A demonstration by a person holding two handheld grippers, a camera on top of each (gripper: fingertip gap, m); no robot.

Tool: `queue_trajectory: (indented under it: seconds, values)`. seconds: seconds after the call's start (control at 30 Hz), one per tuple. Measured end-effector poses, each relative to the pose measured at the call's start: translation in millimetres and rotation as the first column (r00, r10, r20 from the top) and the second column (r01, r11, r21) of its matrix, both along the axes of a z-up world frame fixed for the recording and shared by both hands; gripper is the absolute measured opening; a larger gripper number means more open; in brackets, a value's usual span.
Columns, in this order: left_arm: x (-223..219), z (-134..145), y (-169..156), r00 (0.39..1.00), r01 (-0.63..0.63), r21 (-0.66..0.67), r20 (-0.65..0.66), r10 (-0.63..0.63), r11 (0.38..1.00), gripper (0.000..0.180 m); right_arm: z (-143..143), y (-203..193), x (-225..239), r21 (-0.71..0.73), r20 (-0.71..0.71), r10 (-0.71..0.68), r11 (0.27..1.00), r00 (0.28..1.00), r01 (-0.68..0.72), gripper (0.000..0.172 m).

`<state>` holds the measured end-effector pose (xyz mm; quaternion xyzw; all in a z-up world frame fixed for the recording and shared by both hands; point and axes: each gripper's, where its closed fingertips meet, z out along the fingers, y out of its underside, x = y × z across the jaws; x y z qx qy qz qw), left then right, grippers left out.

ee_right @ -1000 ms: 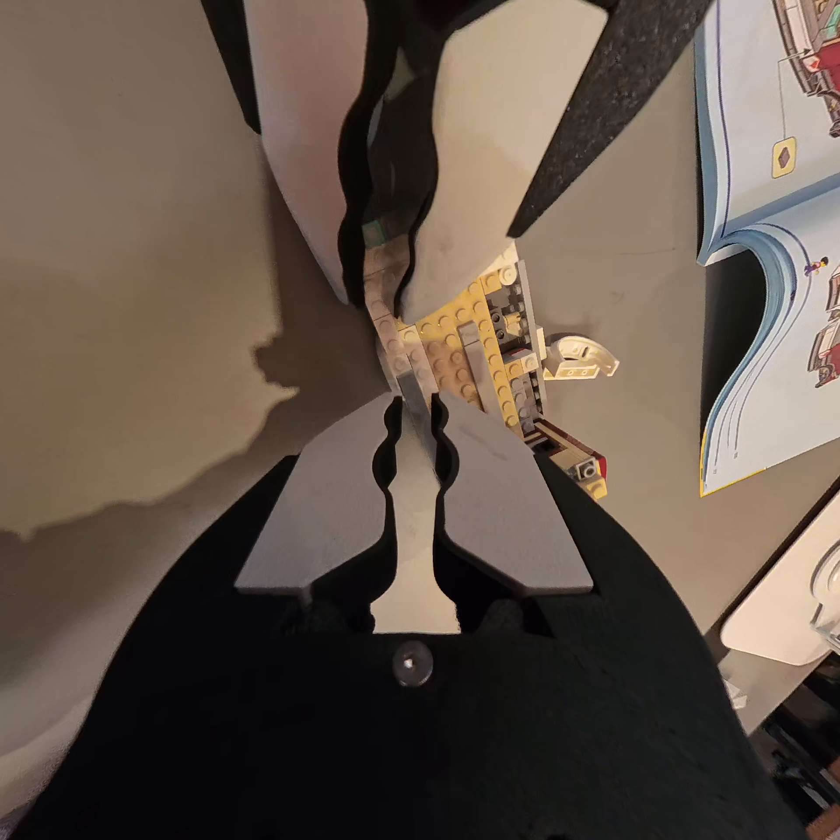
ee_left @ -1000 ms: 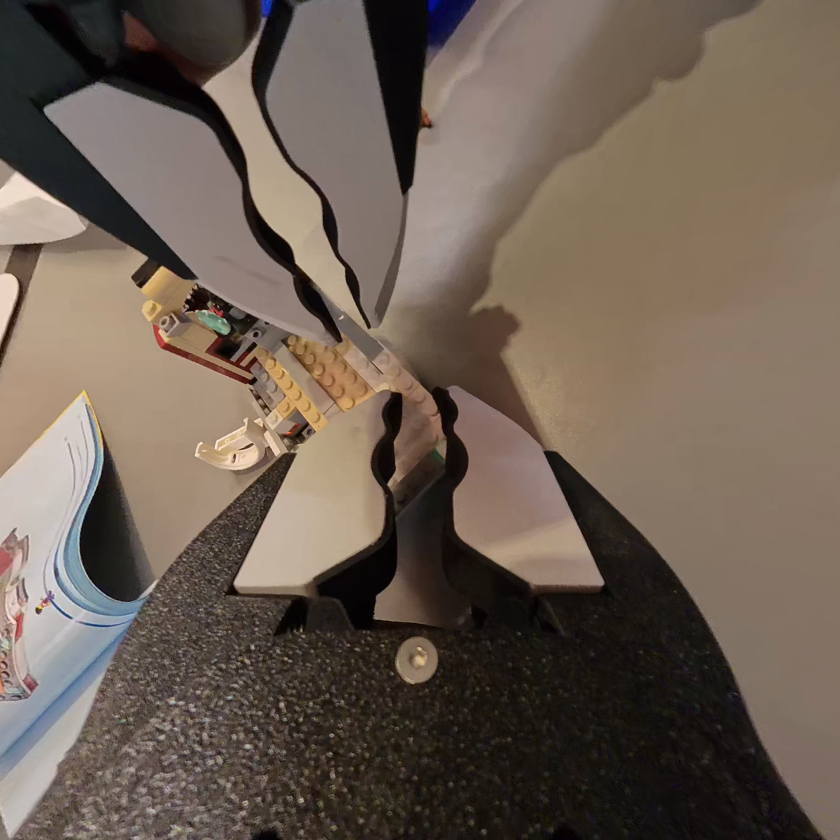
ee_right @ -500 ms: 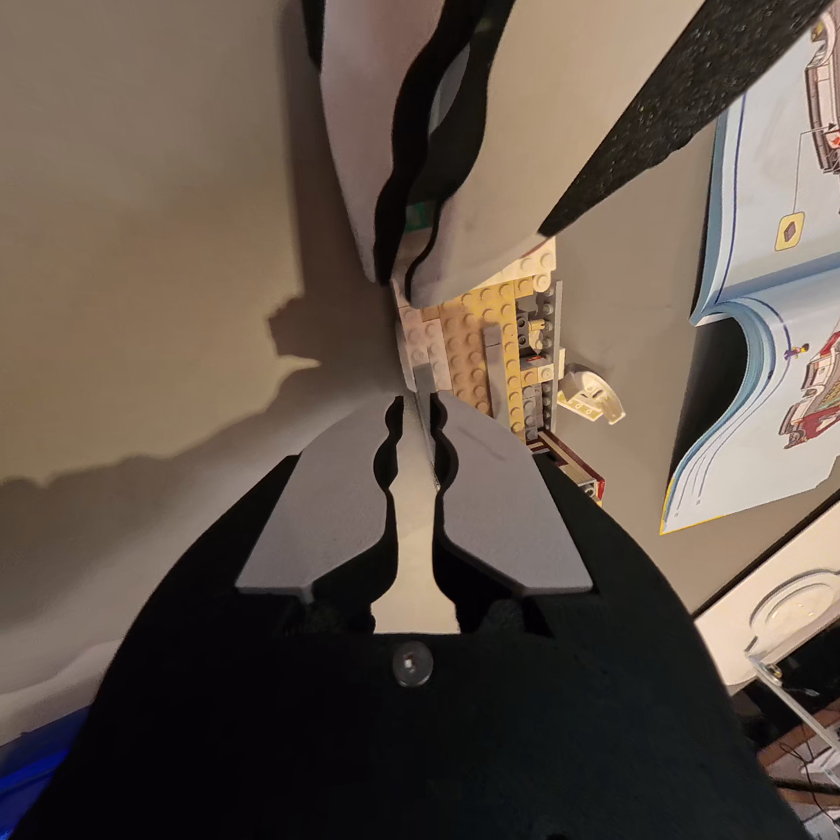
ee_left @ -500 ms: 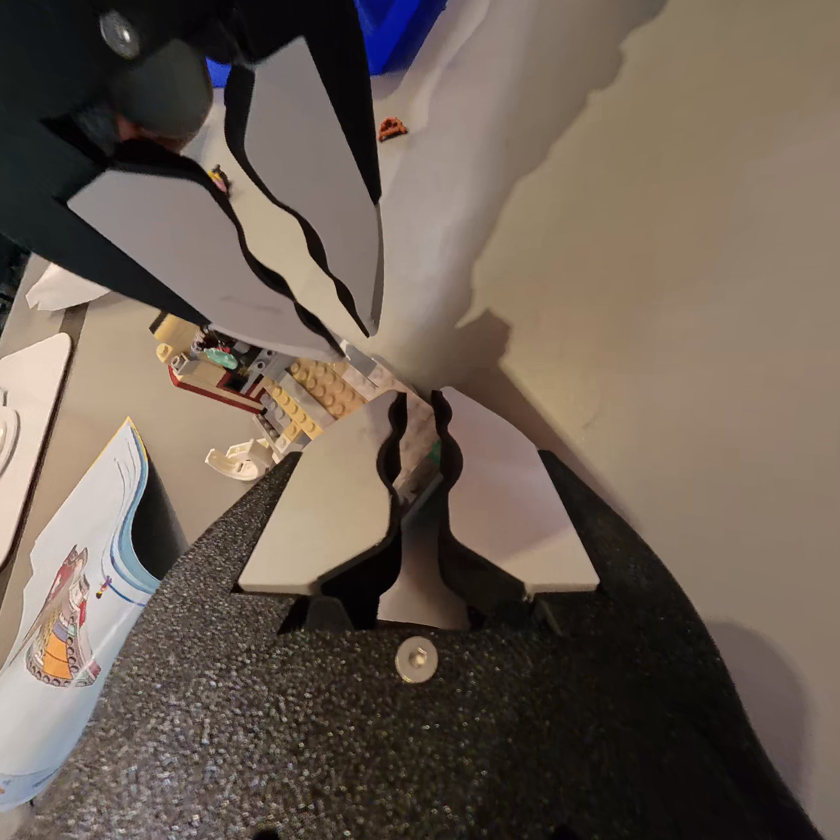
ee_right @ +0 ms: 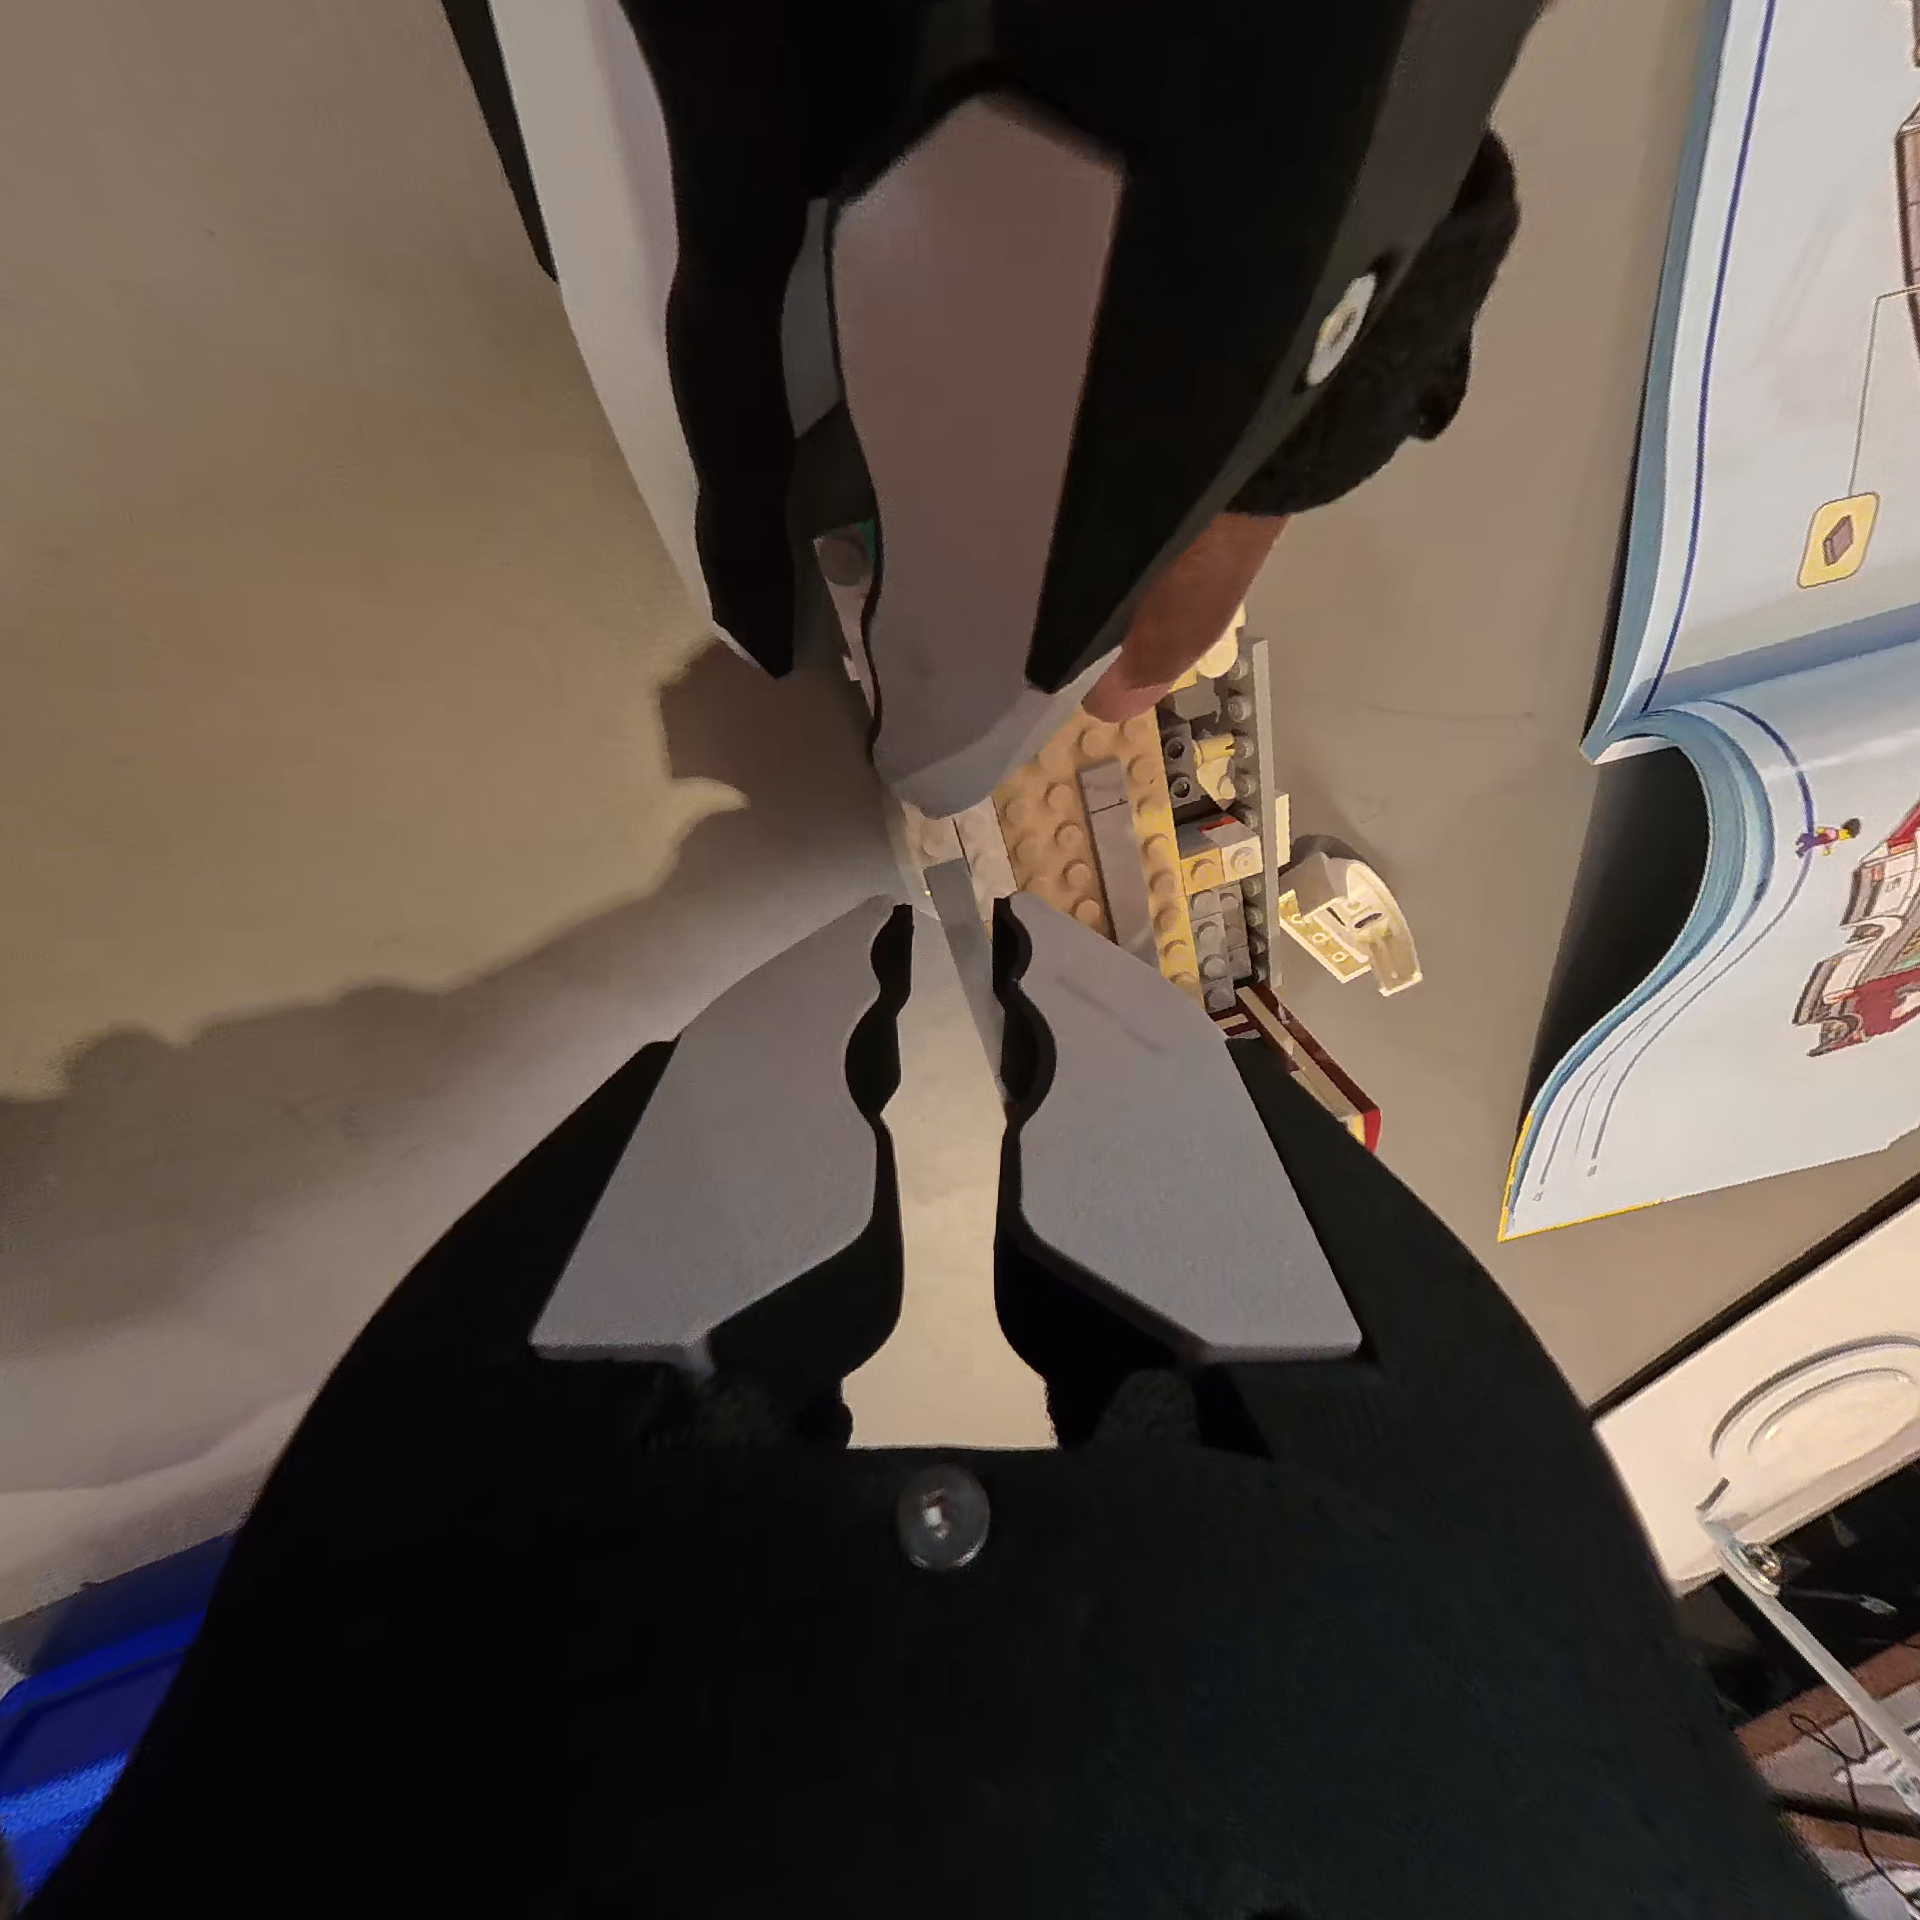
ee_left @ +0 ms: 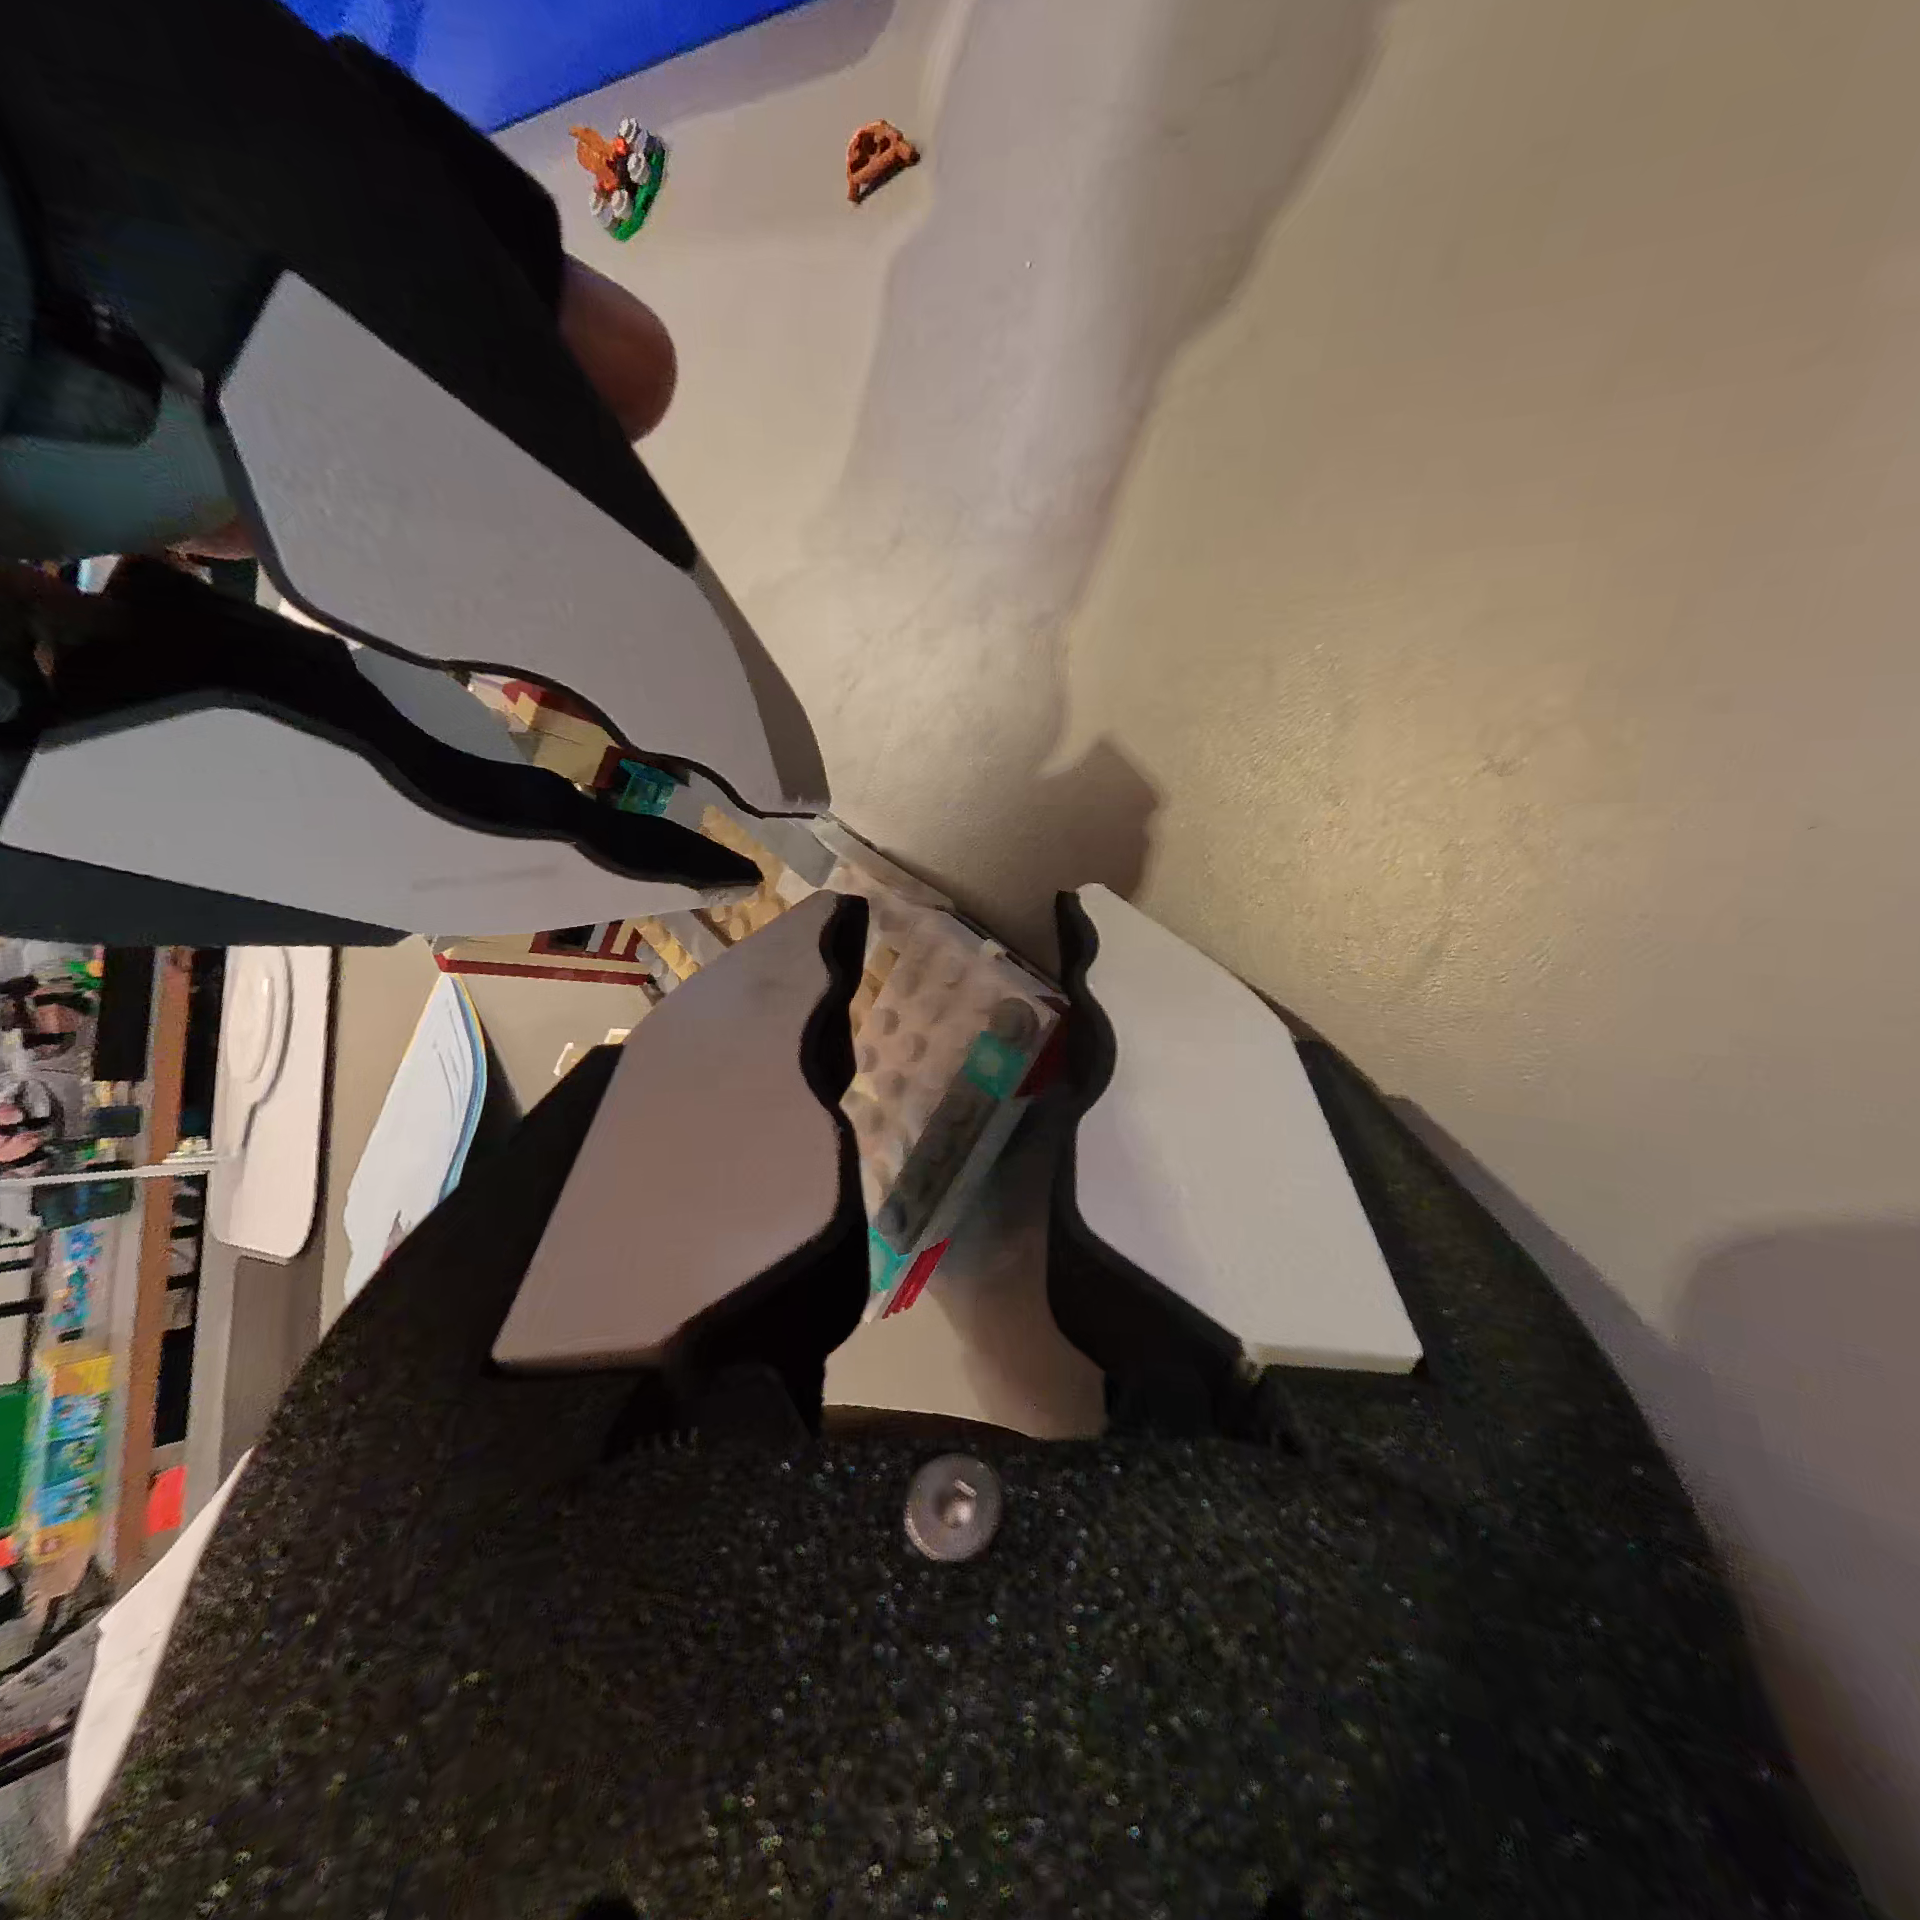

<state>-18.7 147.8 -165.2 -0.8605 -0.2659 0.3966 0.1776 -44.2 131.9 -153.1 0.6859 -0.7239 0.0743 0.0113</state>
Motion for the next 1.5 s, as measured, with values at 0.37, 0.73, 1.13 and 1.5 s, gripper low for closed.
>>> queue_trajectory:
  seconds: [0.37, 0.73, 1.13, 1.5]
  values:
    - [-2.8, -1.3, 2.2, 1.0, 0.006, 0.002, -0.014, -0.005, 1.0, 0.033, -2.6, -1.2, -4.1, -0.011, -0.075, 0.024, 1.0, 0.997, -0.025, 0.013]
    - [-2.6, -0.3, 2.9, 0.997, 0.044, 0.002, -0.057, -0.044, 0.999, 0.022, -6.3, -3.2, -5.0, -0.035, -0.156, 0.08, 0.996, 0.984, -0.087, 0.008]
    - [-5.2, 5.1, -2.5, 0.992, 0.01, 0.015, -0.123, -0.008, 1.0, 0.027, -7.2, -7.5, -9.2, -0.022, -0.205, 0.105, 0.993, 0.973, -0.112, 0.012]
    - [-8.8, 0.0, -4.7, 0.996, -0.045, -0.04, -0.078, 0.042, 0.998, 0.025, -8.2, -7.6, -11.8, 0.006, -0.233, 0.115, 0.993, 0.966, -0.116, 0.013]
